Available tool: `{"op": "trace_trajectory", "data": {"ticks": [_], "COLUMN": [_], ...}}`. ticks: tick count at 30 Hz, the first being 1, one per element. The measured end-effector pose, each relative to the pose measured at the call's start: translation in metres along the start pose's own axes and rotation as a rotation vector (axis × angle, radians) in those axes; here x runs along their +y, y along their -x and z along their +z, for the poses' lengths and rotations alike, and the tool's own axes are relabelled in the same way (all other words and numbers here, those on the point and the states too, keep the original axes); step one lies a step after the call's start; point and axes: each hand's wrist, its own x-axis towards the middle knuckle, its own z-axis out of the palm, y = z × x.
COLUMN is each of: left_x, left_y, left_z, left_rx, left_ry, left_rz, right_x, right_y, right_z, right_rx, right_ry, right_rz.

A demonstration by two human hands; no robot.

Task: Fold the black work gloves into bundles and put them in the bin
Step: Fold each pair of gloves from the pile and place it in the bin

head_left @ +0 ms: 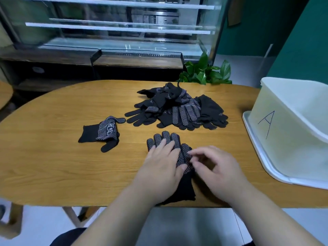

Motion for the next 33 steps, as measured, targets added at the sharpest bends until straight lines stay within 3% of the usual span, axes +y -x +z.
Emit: {"op": "trace_trajectory", "data": {"ticks": [3, 7, 11, 17, 33], "left_x": [0.003, -0.002, -0.002, -0.003, -0.016], "left_y": [-0.003, -0.004, -0.005, -0.006, -0.011], "left_z": [0.005, 0.007, 0.006, 0.004, 0.014], "left_rx": [-0.067, -0.126, -0.149, -0.144, -0.160], "left_ry": [-0.109, -0.172, -0.199, -0.200, -0.208], "left_rz": [0.050, 0.103, 0.121, 0.147, 0.315], "right_x": [0.011, 0.020, 0.014, 0.018, 0.033], "right_y": [-0.024, -0.045, -0.050, -0.050, -0.055], "right_z": [0.010, 0.021, 0.023, 0.020, 0.020], "right_rx": [0.059, -0.001, -0.056, 0.038, -0.037], "right_ry": [0.225, 0.277, 0.311, 0.264, 0.400], "right_rz": [0.188, 0.367, 0.363, 0.382, 0.385]}}
